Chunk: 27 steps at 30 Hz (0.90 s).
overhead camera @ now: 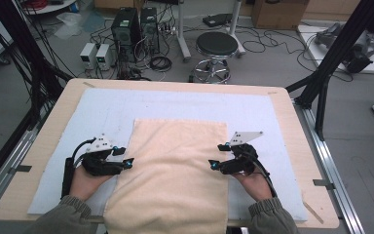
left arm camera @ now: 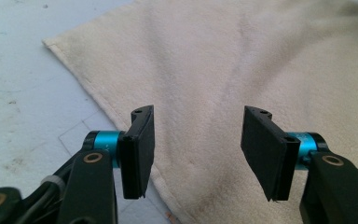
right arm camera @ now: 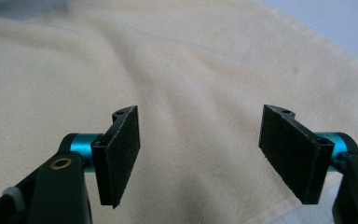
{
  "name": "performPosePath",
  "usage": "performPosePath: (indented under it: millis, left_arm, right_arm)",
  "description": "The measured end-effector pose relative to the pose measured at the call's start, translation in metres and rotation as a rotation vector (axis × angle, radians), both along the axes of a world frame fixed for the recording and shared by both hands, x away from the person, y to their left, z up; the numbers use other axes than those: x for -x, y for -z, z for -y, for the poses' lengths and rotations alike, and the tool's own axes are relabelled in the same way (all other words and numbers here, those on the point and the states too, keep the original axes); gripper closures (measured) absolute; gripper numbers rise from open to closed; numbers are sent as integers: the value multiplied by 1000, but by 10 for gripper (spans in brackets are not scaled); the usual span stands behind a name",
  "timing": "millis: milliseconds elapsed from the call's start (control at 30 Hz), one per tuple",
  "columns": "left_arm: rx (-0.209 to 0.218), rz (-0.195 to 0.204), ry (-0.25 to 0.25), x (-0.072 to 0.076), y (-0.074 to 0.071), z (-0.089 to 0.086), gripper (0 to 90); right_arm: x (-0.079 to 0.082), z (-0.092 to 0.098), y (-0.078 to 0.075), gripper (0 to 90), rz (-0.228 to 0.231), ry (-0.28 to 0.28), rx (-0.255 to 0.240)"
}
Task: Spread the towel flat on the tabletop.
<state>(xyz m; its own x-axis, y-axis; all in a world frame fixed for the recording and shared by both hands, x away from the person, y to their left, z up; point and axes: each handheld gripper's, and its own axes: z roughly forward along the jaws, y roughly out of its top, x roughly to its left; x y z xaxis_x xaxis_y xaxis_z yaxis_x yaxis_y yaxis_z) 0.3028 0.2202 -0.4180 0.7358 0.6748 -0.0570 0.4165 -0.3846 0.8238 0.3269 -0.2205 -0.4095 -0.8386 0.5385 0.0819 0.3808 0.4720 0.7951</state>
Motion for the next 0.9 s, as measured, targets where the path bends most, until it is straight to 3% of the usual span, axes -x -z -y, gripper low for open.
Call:
performPosePath:
  millis: [900]
  left_arm:
    - [16, 13, 7, 1, -2, 0, 393]
  right_arm:
    - [4, -4, 0, 239, 6, -8, 27]
